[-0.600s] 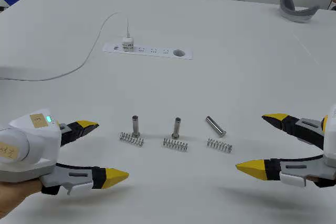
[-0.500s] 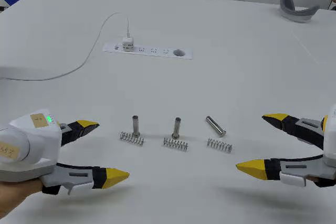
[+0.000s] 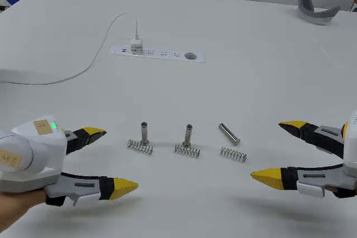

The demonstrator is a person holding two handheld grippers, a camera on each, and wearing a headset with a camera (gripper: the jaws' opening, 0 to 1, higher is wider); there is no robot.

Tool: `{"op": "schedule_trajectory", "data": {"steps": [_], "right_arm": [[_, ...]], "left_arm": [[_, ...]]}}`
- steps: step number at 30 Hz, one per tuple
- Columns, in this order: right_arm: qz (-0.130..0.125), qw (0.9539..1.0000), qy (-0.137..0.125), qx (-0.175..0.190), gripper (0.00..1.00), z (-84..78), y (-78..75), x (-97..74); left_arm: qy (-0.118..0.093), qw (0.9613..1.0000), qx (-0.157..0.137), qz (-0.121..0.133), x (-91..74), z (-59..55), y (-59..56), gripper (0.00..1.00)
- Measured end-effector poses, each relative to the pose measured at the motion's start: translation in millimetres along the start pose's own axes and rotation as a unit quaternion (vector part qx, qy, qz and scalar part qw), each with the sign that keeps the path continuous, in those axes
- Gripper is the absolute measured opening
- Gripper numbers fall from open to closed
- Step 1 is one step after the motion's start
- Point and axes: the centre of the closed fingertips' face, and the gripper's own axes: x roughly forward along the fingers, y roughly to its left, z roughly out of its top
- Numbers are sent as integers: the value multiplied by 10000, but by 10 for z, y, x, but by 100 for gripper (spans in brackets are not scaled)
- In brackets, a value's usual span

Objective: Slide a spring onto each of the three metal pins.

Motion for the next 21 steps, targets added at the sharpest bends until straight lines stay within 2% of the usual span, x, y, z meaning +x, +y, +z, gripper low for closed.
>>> {"op": "schedule_trajectory", "data": {"steps": [21], "right_arm": [[-86,9999,13,78,79,56,-69,-5]], "left_arm": [[-51,10000,-47,15,5,15,3,80]]}}
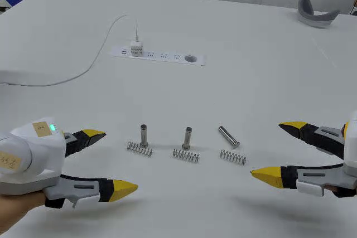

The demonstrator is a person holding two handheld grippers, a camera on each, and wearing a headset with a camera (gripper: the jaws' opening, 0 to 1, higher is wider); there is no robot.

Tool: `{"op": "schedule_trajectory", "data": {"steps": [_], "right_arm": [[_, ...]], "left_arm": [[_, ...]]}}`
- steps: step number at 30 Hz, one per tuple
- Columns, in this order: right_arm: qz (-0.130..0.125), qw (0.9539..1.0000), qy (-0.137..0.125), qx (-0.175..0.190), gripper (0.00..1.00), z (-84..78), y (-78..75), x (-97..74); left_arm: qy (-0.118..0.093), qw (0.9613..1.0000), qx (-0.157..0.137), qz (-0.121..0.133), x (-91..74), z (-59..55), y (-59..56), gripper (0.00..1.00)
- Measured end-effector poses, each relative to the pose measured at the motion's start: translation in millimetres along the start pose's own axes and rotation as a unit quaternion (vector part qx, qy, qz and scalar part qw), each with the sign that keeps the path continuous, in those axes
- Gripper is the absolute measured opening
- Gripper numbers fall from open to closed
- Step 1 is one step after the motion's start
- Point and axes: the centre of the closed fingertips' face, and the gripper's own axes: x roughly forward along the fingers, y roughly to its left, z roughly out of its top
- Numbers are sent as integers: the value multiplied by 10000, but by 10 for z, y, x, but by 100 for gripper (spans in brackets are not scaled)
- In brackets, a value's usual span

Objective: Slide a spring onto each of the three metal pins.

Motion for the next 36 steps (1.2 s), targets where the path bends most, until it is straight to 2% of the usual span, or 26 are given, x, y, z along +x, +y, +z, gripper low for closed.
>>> {"op": "schedule_trajectory", "data": {"steps": [10,16,19,27,31,36], "right_arm": [[-146,9999,30,60,73,96,-110,32],[-217,9997,140,45,67,141,-152,109],[-287,9990,341,79,64,119,-193,144],[-293,9983,509,50,55,205,-238,280],[-330,9969,712,27,50,182,-261,361],[-389,9961,791,89,44,208,-314,436]], "left_arm": [[-33,10000,-8,8,-14,23,-4,80],[-28,10000,7,-2,-9,20,-13,80],[-34,10000,2,5,-10,20,-12,80],[-53,10000,-8,31,-19,29,-8,80],[-64,10000,-9,37,-22,35,-13,80],[-47,10000,-9,35,-23,21,-25,80]]}}
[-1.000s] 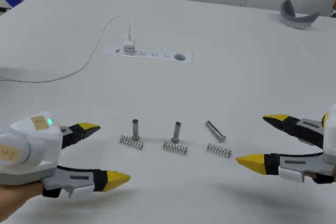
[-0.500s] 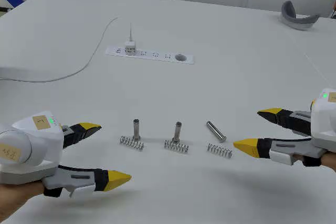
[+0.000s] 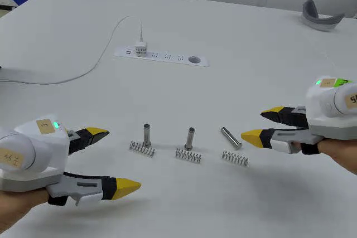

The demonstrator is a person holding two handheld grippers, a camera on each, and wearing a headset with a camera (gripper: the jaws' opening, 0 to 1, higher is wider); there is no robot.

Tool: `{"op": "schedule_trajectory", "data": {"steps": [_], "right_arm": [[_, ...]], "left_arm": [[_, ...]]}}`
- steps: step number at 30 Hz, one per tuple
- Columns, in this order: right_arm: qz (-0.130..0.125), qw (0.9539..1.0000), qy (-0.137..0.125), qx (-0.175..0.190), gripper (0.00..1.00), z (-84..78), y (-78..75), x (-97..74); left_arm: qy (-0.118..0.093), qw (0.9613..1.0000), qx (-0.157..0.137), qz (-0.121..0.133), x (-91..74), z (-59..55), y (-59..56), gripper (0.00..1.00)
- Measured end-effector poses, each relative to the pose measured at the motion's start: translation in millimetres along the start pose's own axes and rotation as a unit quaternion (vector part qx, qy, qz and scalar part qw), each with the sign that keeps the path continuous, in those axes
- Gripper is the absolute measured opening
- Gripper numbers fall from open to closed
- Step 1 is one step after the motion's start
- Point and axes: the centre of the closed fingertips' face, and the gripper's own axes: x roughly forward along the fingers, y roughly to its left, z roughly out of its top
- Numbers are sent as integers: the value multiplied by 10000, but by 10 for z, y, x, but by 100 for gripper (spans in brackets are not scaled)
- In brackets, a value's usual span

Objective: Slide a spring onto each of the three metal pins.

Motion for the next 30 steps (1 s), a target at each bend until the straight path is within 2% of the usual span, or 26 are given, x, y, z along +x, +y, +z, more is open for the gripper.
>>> {"op": "schedule_trajectory", "data": {"steps": [4,16,30], "right_arm": [[-86,9998,178,-12,42,-8,-35,60],[-166,9987,477,81,35,9,-76,233],[-161,9956,922,99,27,-112,-49,513]], "left_arm": [[-10,10000,-6,2,5,3,-4,79],[-18,10000,-17,-10,26,6,-15,79],[-14,10000,-14,-8,22,2,-12,79]]}}
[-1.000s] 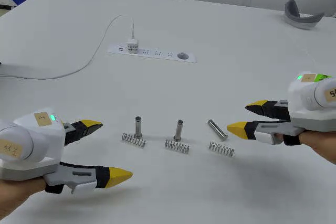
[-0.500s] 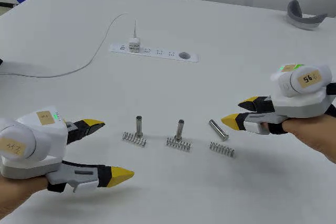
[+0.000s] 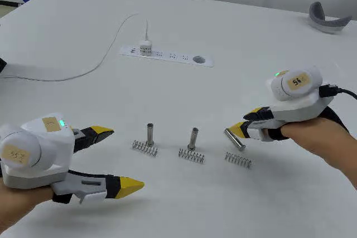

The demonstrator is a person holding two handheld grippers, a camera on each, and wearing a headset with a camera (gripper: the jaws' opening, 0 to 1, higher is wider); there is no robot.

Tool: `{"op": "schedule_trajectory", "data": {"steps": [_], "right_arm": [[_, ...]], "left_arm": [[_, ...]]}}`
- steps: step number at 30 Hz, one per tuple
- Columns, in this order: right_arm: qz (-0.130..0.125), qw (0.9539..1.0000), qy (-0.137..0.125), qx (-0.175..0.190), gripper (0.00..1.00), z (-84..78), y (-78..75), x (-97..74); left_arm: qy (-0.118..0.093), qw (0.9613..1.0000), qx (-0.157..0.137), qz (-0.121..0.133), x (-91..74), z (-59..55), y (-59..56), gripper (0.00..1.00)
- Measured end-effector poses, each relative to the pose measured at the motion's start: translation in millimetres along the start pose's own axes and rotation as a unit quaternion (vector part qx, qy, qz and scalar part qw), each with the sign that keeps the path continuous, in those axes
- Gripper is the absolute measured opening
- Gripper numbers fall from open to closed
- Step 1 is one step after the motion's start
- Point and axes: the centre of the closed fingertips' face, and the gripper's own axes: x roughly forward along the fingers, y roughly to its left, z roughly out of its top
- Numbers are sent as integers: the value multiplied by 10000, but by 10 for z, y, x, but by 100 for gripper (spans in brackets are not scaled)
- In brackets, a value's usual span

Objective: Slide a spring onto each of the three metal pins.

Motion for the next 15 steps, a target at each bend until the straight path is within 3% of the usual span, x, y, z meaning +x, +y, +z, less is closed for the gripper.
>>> {"op": "schedule_trajectory", "data": {"steps": [15], "right_arm": [[0,9993,378,79,19,-87,35,239]], "left_arm": [[26,10000,-9,-30,8,-26,-11,78]]}}
